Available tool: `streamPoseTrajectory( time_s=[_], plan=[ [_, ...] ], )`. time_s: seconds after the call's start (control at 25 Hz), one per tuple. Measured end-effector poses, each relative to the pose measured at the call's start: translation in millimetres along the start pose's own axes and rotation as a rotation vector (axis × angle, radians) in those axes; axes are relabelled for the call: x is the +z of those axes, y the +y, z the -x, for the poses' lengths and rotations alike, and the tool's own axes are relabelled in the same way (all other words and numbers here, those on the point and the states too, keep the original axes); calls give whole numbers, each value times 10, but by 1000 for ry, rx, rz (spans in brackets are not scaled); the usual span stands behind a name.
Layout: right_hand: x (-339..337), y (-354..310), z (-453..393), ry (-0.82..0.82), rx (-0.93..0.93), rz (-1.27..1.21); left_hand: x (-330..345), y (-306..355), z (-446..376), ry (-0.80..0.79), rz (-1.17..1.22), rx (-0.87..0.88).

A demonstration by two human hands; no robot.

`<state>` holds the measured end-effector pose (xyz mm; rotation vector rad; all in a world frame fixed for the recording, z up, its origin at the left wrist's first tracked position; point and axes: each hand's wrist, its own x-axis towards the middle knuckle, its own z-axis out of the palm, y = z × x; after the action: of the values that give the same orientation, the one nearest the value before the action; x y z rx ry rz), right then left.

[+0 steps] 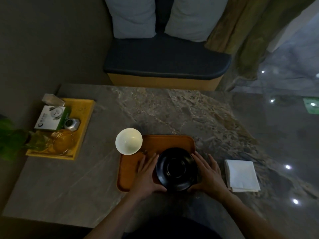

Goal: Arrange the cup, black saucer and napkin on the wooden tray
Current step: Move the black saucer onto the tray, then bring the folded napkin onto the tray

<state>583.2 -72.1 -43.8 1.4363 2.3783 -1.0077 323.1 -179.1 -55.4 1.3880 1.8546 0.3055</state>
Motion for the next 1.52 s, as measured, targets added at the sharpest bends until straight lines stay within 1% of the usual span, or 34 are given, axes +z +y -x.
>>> streamPoseTrajectory(
  time_s=[0.36,0.96,1.04,1.12,1.2,1.28,1.32,1.36,1.4,1.52],
  plan=[
    [49,21,-145,10,13,67,-52,35,-127,-16,-50,-32],
    [79,-88,-102,40,56,149,-103,76,-117,-62,-89,-56],
    [80,-125,-38,50,61,186,-110,122,-63,-42,-112,-62],
    [118,-160,62,93,66,210,-88,173,32,-18,-76,-106],
    [122,-183,197,157,59,190,-25,226,173,63,-7,-153],
    [39,-138,339,268,19,159,77,324,312,226,-18,-130],
    [-25,-80,397,335,-15,149,131,400,354,271,-30,-105],
    [-94,1,453,392,-40,149,186,492,372,281,-25,-77],
    [-179,93,508,403,-44,154,237,592,362,263,-12,-49],
    [-391,417,647,295,31,184,338,929,198,154,-22,44]
  ],
)
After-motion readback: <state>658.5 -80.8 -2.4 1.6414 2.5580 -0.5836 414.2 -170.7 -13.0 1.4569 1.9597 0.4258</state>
